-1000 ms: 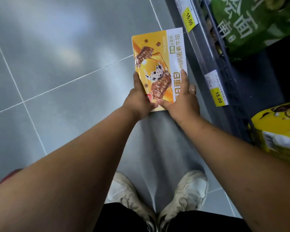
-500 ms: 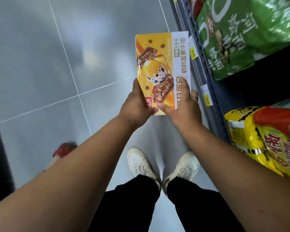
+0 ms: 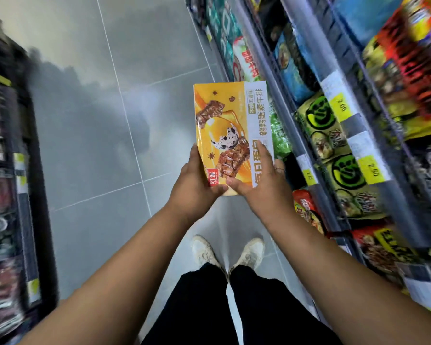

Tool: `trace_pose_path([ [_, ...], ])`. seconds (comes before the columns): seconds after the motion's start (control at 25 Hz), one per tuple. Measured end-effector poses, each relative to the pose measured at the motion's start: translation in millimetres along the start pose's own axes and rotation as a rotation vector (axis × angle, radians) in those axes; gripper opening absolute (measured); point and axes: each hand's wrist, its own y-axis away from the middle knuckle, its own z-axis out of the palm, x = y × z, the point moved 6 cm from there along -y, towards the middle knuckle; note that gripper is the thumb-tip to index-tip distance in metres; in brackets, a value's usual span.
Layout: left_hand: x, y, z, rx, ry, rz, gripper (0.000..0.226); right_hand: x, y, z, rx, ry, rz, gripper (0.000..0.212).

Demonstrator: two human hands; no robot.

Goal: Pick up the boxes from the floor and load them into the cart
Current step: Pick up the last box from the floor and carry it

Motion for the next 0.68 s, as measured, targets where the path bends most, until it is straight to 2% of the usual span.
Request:
trace_pose_path([
  [0.2, 79, 45, -26, 0.019, -0.058, 0.079, 0.084, -45, 41, -66, 0.070, -0.010, -0.013, 0.100],
  [0.48, 132, 87, -47, -0.049, -0.173, 0.234, 0.080, -76, 99, -110, 0.224, -0.028, 0.038, 0.100],
  [0.68, 154, 102, -58, -0.244, -0.237, 0.360, 0.088, -88, 152, -111, 0.378, -0.076, 0.206, 0.100],
])
